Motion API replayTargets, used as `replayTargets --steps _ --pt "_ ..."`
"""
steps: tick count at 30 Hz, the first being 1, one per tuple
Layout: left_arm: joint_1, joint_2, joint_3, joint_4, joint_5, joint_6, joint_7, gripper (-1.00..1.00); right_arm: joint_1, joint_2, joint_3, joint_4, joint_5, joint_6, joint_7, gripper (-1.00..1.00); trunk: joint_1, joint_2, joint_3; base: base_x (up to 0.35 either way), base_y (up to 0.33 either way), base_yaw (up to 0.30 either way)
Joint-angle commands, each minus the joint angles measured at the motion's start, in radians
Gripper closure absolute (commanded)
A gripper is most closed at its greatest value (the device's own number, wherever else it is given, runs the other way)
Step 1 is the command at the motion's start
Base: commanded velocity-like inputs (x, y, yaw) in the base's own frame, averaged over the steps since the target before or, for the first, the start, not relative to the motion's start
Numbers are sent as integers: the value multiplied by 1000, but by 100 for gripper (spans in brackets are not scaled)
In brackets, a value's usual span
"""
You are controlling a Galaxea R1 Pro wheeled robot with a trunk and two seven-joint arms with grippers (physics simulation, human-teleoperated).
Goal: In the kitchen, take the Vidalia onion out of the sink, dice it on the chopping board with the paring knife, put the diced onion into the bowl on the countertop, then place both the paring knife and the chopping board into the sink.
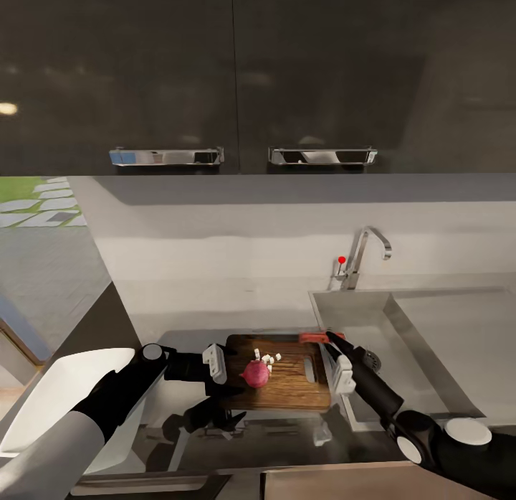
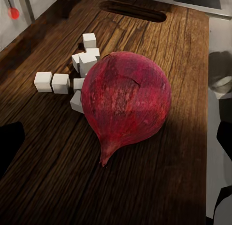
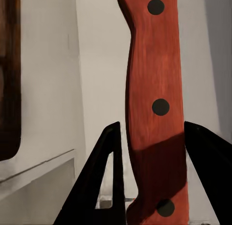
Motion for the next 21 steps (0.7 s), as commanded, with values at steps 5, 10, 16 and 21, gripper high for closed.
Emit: replayTargets --steps 5,10,16,21 --pt "-1 1 -2 -1 0 4 -1 -100 -3 0 42 -1 9 12 -6 100 1 -2 -2 0 0 0" --pt "-1 1 -2 -1 0 4 -1 -100 -3 0 59 0 10 13 -6 100 1 -2 -2 0 0 0" --pt "-1 1 -2 -1 1 4 -1 -100 -3 0 73 1 12 18 -6 100 1 -2 -2 0 0 0" --pt "-1 1 -2 -1 0 4 -1 -100 -3 0 77 1 13 20 -6 100 1 -2 -2 0 0 0"
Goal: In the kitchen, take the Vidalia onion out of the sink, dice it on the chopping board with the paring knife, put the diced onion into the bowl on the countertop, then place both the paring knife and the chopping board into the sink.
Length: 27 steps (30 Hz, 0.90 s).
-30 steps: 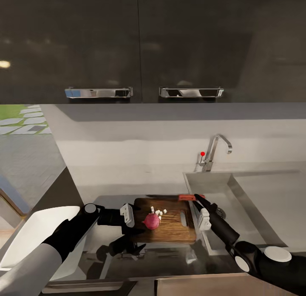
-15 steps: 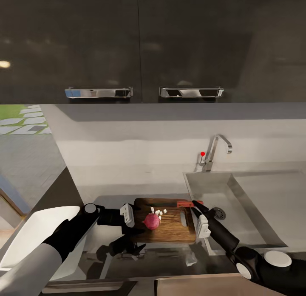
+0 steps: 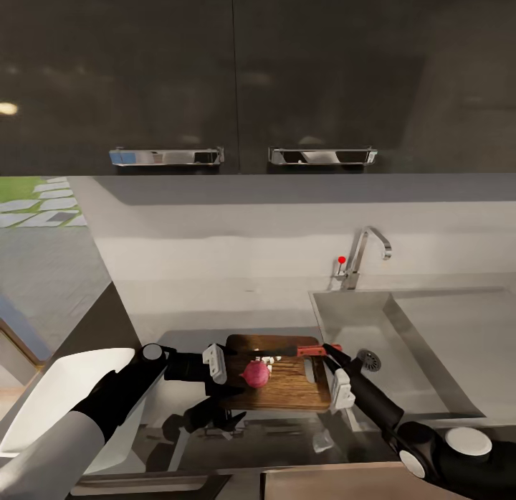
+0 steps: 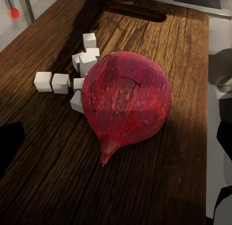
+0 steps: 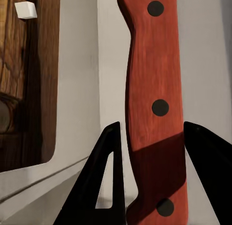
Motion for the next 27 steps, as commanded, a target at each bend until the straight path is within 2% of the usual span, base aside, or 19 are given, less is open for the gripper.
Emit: replayTargets --steps 1,5,9,27 --pt "-1 1 -2 -1 0 4 -1 -100 -2 0 9 0 7 12 -5 100 1 -2 -2 0 0 0" --pt "-1 1 -2 -1 0 3 -1 -100 -2 0 35 5 7 30 -5 100 1 -2 -2 0 0 0" --pt "-1 1 -2 -1 0 4 -1 -100 -2 0 43 13 7 43 -5 100 1 -2 -2 0 0 0" --pt "-1 1 -2 -1 0 4 -1 -100 -2 0 46 22 7 48 -5 100 1 -2 -2 0 0 0"
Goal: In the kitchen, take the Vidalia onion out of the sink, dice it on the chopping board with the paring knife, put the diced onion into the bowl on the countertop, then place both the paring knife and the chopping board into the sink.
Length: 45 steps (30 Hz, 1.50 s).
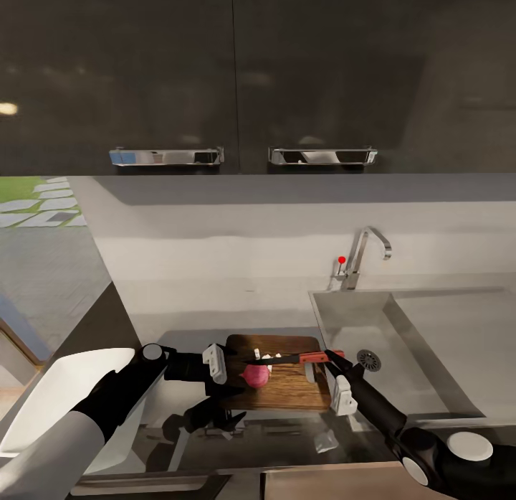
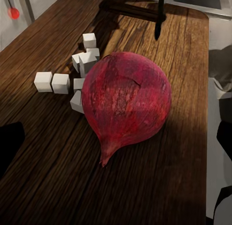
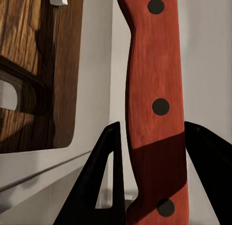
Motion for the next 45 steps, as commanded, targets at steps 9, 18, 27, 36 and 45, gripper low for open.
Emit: replayTargets --steps 9,18,27,36,45 --pt "-1 1 -2 -1 0 4 -2 -100 -2 3 6 29 7 50 -1 100 1 -2 -2 0 0 0" --pt "-1 1 -2 -1 0 3 -1 -100 -2 4 7 35 7 61 -1 100 1 -2 -2 0 0 0" --pt "-1 1 -2 -1 0 4 0 -100 -2 4 43 62 7 63 -1 100 1 -2 -2 0 0 0" --pt "-1 1 -2 -1 0 4 -1 -100 -2 7 44 63 7 63 -1 100 1 -2 -2 0 0 0" --pt "-1 1 -2 0 1 4 -1 -100 -2 7 -91 45 3 8 -1 100 1 -2 -2 0 0 0"
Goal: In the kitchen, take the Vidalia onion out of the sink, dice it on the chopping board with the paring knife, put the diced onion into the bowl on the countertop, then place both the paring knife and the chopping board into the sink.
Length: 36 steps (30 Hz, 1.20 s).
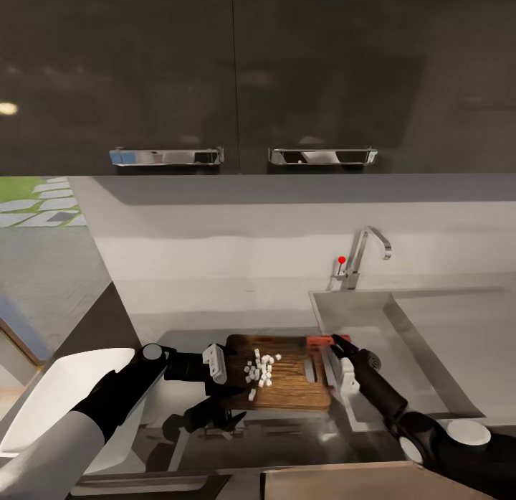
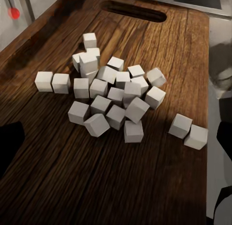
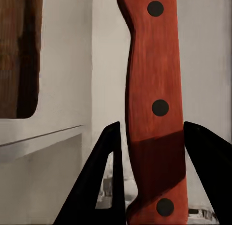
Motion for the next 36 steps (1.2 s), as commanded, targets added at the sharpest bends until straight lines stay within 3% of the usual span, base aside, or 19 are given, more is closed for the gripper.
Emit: replayTargets --steps 1,4,5,11,13,15,17,22,24,25,26,27,29,30,33,34,36 --pt "-1 1 -2 -1 0 4 -1 -100 -2 -1 -19 -8 5 -10 -2 100 1 -2 -2 0 0 0" --pt "-1 1 -2 -1 0 4 -1 -100 -2 -1 -92 -31 2 -50 25 100 1 -2 -2 0 0 0" --pt "-1 1 -2 -1 0 3 -1 -100 -2 -1 -147 -44 -3 -57 62 100 1 -2 -2 0 0 0" --pt "-1 1 -2 -1 0 4 -2 -100 -2 -1 -273 -55 -24 -60 169 100 1 -2 -2 0 0 0" --pt "-1 1 -2 -1 0 4 -2 -100 -2 -1 -335 -56 -47 -60 220 100 1 -2 -2 0 0 0" --pt "-1 1 -2 -1 0 4 -2 -100 -2 -1 -369 -56 -69 -60 250 100 1 -2 -2 0 0 0" --pt "-1 1 -2 -1 0 4 -2 -100 -2 -1 -419 -57 -115 -60 300 100 1 -2 -2 0 0 0" --pt "-1 1 -1 -5 0 4 -5 -100 -2 -1 -562 -57 -282 -60 418 100 1 -2 -2 0 0 0" --pt "-1 1 1 -42 0 6 -5 -100 -2 -1 -637 -56 -407 -60 472 100 1 -2 -2 0 0 0" --pt "-1 2 5 -75 1 9 -5 -100 -2 -1 -660 -55 -490 -60 488 100 1 -2 -2 0 0 0" --pt "-1 3 8 -100 2 12 -9 -100 -2 -1 -670 -55 -549 -61 494 100 1 -2 -2 0 0 0" --pt "-1 5 10 -114 2 13 -13 -100 -2 -1 -673 -54 -577 -62 496 100 1 -2 -2 0 0 0" --pt "-1 22 13 -167 6 17 -56 -100 -2 0 -682 -54 -694 -68 500 100 1 -2 -2 0 0 0" --pt "0 28 13 -180 6 18 -74 -100 -2 -1 -683 -54 -723 -70 501 100 1 -2 -2 0 0 0" --pt "0 62 28 -240 18 27 -207 -100 -2 -1 -685 -54 -865 -76 501 100 1 -2 -2 0 0 0" --pt "0 72 45 -257 32 32 -271 -100 -2 -1 -685 -54 -915 -77 502 100 1 -2 -2 0 0 0" --pt "0 81 91 -271 63 47 -368 -100 -2 -1 -685 -54 -971 -77 501 100 1 -2 -2 0 0 0"
